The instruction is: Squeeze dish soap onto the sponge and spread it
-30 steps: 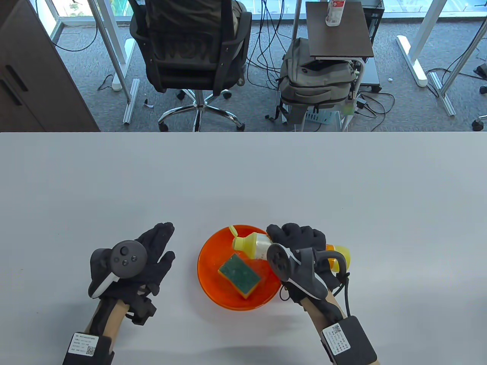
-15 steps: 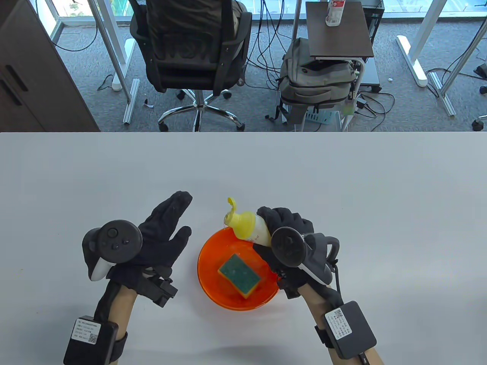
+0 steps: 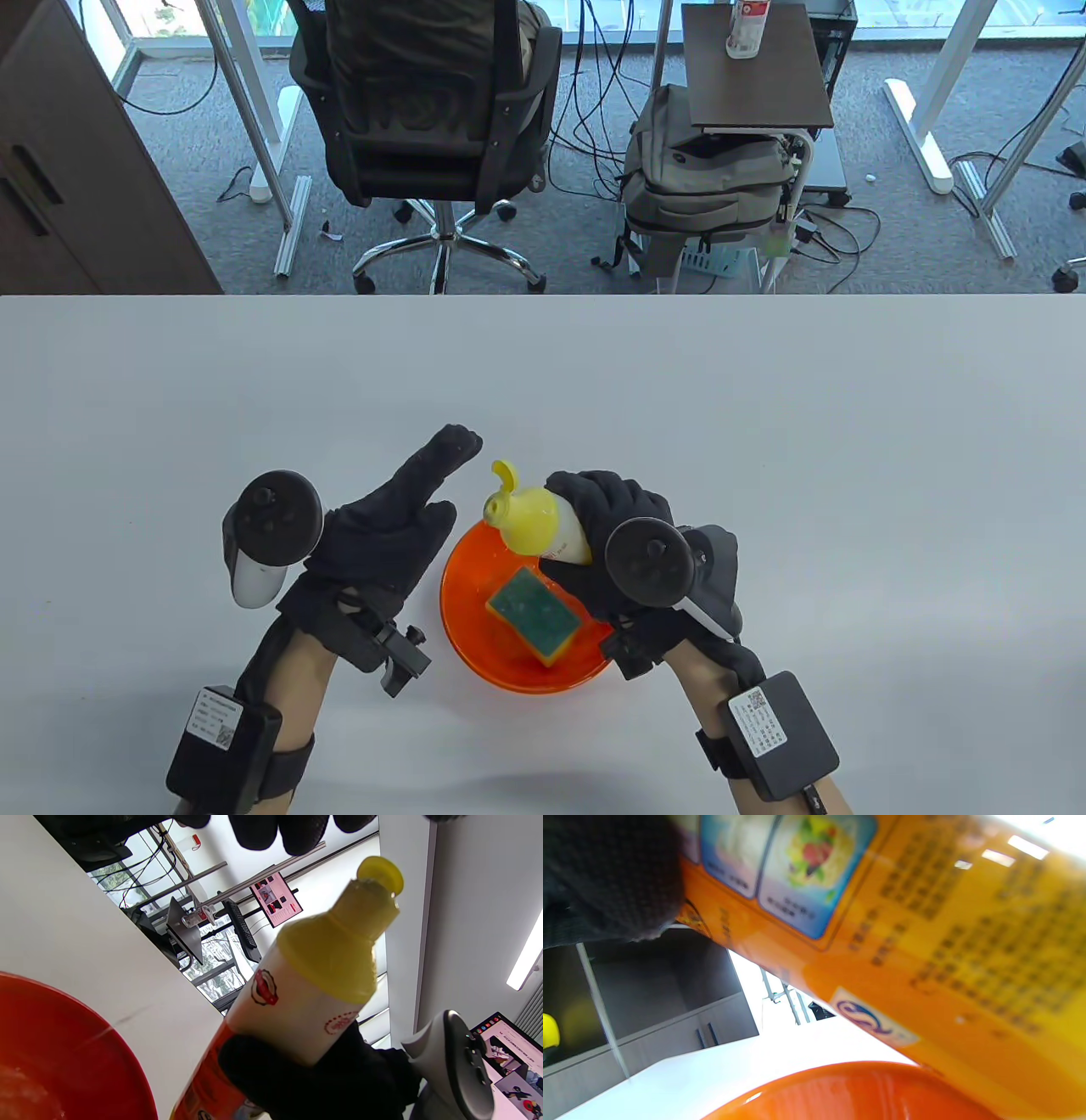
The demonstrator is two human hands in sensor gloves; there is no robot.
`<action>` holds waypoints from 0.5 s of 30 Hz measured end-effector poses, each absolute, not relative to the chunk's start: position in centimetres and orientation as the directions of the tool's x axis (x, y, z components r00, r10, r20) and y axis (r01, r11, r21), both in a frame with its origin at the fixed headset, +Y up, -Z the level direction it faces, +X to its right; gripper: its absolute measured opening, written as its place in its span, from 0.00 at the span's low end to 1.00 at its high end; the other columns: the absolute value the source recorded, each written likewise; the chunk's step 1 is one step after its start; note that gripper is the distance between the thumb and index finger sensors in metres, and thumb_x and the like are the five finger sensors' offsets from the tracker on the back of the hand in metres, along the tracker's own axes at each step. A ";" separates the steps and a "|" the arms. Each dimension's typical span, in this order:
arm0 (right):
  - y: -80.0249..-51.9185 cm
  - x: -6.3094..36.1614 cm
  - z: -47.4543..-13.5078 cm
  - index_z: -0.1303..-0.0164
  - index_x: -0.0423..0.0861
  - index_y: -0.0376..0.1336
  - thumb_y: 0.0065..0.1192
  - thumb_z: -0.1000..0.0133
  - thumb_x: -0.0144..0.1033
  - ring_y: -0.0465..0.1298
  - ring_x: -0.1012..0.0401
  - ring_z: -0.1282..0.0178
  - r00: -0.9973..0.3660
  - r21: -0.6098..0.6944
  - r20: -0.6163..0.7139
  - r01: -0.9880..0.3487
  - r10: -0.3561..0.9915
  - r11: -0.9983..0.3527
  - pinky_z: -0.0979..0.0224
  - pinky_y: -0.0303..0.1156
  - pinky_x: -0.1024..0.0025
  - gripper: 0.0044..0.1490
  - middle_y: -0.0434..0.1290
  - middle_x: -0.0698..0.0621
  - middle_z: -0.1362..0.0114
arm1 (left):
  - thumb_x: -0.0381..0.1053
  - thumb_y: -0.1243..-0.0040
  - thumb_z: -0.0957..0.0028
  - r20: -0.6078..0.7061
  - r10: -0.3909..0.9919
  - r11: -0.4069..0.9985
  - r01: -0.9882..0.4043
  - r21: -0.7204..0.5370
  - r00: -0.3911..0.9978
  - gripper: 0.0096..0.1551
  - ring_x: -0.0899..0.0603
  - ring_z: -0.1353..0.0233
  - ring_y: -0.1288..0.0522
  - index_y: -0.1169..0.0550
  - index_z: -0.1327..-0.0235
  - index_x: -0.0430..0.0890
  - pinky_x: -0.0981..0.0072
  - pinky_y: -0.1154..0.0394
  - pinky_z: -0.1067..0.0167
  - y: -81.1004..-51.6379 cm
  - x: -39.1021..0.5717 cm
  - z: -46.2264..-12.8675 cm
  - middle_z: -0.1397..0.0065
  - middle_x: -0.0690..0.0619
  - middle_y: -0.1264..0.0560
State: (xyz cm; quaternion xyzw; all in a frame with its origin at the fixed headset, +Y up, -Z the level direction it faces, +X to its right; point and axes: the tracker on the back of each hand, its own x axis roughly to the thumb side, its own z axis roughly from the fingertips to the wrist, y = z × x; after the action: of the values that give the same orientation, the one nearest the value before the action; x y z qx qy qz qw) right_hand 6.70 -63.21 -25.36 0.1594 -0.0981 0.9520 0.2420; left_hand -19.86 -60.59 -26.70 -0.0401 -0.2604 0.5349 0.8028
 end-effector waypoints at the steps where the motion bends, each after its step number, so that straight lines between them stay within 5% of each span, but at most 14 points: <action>1: -63.3 6.6 -25.4 0.31 0.67 0.57 0.81 0.65 0.57 0.76 0.58 0.30 -0.831 -0.091 0.358 -0.485 0.426 -0.870 0.21 0.69 0.53 0.52 0.68 0.62 0.28 | 0.68 0.51 0.51 0.370 0.887 0.410 -0.838 -0.360 0.275 0.41 0.43 0.11 0.40 0.40 0.21 0.61 0.38 0.45 0.17 -60.8 -19.7 -26.8 0.14 0.57 0.38; 8: -63.6 6.3 -25.5 0.32 0.66 0.59 0.82 0.66 0.55 0.77 0.57 0.32 -0.835 -0.003 0.379 -0.431 0.398 -0.902 0.22 0.70 0.53 0.51 0.70 0.61 0.29 | 0.66 0.50 0.50 0.416 0.880 0.402 -0.826 -0.396 0.228 0.35 0.45 0.12 0.37 0.33 0.25 0.65 0.36 0.45 0.17 -61.0 -19.6 -26.8 0.17 0.63 0.31; 15: -62.9 6.8 -25.5 0.32 0.63 0.60 0.82 0.66 0.56 0.78 0.56 0.34 -0.854 -0.071 0.342 -0.440 0.393 -0.895 0.24 0.71 0.53 0.51 0.71 0.59 0.30 | 0.65 0.48 0.51 0.480 0.836 0.455 -0.825 -0.334 0.267 0.32 0.49 0.14 0.33 0.27 0.30 0.65 0.37 0.44 0.16 -59.9 -19.9 -25.8 0.22 0.64 0.26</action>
State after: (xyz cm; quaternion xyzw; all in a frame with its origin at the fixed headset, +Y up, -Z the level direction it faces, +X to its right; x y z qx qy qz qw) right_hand 6.85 -62.94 -25.50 0.1614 -0.0737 0.9599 0.2170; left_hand -19.87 -59.86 -25.77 -0.0086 -0.3069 0.5218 0.7959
